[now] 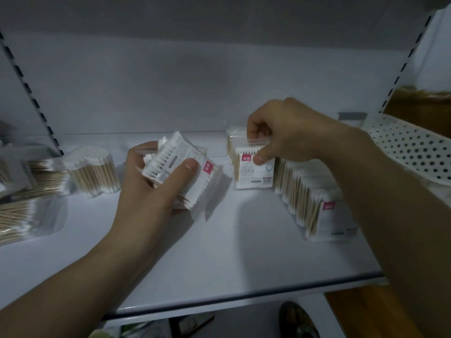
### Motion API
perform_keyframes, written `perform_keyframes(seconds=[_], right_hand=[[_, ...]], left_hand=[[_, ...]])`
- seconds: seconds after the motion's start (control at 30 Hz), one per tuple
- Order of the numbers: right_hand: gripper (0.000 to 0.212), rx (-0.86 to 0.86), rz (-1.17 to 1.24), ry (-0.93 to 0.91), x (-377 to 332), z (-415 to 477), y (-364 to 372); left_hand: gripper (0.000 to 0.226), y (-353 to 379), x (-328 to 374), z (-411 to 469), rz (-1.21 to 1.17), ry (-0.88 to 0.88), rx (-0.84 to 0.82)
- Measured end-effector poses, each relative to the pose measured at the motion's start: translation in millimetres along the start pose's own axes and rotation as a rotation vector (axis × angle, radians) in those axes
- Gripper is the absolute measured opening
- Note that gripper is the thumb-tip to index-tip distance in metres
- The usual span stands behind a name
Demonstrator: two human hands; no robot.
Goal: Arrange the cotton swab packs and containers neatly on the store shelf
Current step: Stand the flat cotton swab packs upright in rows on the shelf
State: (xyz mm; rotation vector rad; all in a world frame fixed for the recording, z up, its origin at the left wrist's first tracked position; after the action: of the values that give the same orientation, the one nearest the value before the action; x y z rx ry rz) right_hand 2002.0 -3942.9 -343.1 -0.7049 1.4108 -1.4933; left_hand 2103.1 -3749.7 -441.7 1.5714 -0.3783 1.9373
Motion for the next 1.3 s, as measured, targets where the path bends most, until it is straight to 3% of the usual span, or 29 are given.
perform_keyframes(seconds=[0.37, 0.5, 0.57, 0.67, 0.87, 0.97, 1.1, 1.3], right_hand=[[0.046, 0.027, -0.136, 0.005, -0.7, 6.5, 7.8], [0.045, 0.039, 0.148, -0.180, -27.8, -5.3, -6.1], [0.052, -0.052, 0.321, -0.212, -47.9, -15.1, -7.0], [0.056, -0.049, 0.350, -0.231, -58.9, -17.5, -4.5], [0.028, -0.148, 0.418, -0.206, -48.6, -13.1, -0.8], [0.013, -0.119, 0.545, -0.185, -43.9, -14.4, -5.5], [0.014, -0.083, 0.640, -0.152, -40.5, -15.7, -8.0], [0.048, -0.104, 0.792, -0.179, -41.0, -21.6, -16.4]], left_hand=[[0.051, 0.8, -1.5, -0.7, 0.001, 0.007, -0.049], [0.051, 5.1, 3.7, -2.3, 0.003, 0.026, -0.058], [0.056, 5.8, 6.1, -3.0, -0.007, 0.029, -0.057], [0.070, 3.4, 5.9, -3.7, -0.053, 0.006, -0.037], [0.113, 8.3, 6.5, -5.9, -0.178, -0.039, -0.115], [0.097, 10.3, 10.8, -6.1, -0.197, -0.032, -0.106], [0.065, 11.5, 10.4, -6.1, -0.226, -0.048, -0.086], [0.057, 8.0, 9.8, -5.2, -0.174, -0.026, -0.065]])
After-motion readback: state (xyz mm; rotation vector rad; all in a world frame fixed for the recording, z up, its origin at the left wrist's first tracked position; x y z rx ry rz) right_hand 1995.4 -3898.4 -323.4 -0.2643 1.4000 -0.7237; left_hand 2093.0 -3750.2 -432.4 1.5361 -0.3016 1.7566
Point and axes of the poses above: each hand's wrist, its own z-axis towards the middle knuckle, its own y-axis out of the palm, x = y × z, the point moved 5 cm from there along z, towards the middle knuckle, and after that the axes turned 3 degrees about z, right-handed, at the moved point
